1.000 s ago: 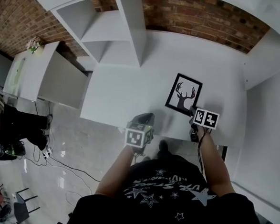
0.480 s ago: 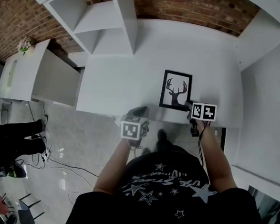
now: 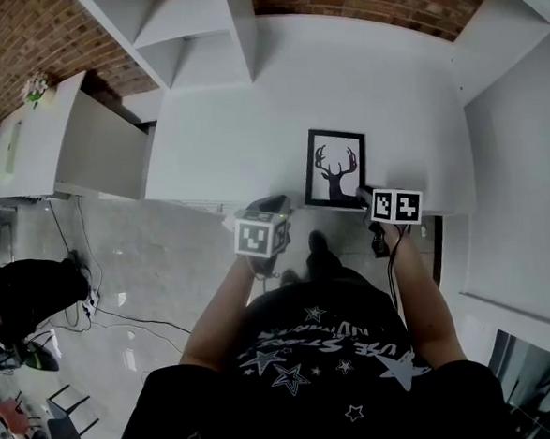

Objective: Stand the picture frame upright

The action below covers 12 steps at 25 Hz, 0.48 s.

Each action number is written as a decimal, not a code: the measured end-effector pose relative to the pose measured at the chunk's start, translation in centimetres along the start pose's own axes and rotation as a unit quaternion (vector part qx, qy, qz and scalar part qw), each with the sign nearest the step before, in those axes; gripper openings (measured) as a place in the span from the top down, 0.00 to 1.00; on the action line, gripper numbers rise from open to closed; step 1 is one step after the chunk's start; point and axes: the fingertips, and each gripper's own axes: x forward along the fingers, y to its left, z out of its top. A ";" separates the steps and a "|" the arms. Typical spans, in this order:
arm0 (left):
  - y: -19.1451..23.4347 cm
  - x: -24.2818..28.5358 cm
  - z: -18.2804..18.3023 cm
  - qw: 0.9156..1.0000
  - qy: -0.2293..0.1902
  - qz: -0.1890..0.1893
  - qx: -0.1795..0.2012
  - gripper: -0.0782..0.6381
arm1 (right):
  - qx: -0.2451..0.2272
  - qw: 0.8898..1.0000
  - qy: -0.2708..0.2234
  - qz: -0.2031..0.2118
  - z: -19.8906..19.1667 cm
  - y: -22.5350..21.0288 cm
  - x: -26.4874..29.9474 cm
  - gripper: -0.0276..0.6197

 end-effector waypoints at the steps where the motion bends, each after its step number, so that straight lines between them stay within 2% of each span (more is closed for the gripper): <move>1: -0.1 -0.1 -0.3 1.000 0.003 -0.003 -0.001 0.87 | 0.003 1.000 0.000 0.000 -0.4 0.2 -0.2 0.82; 7: -1.7 -0.2 -3.2 0.997 0.056 -0.043 -0.011 0.86 | 0.023 1.000 0.002 -0.005 -2.9 1.1 -1.5 0.83; 12: -2.9 -0.5 -4.2 0.995 0.070 -0.066 -0.024 0.85 | 0.025 1.000 0.003 -0.007 -4.2 1.8 -2.1 0.83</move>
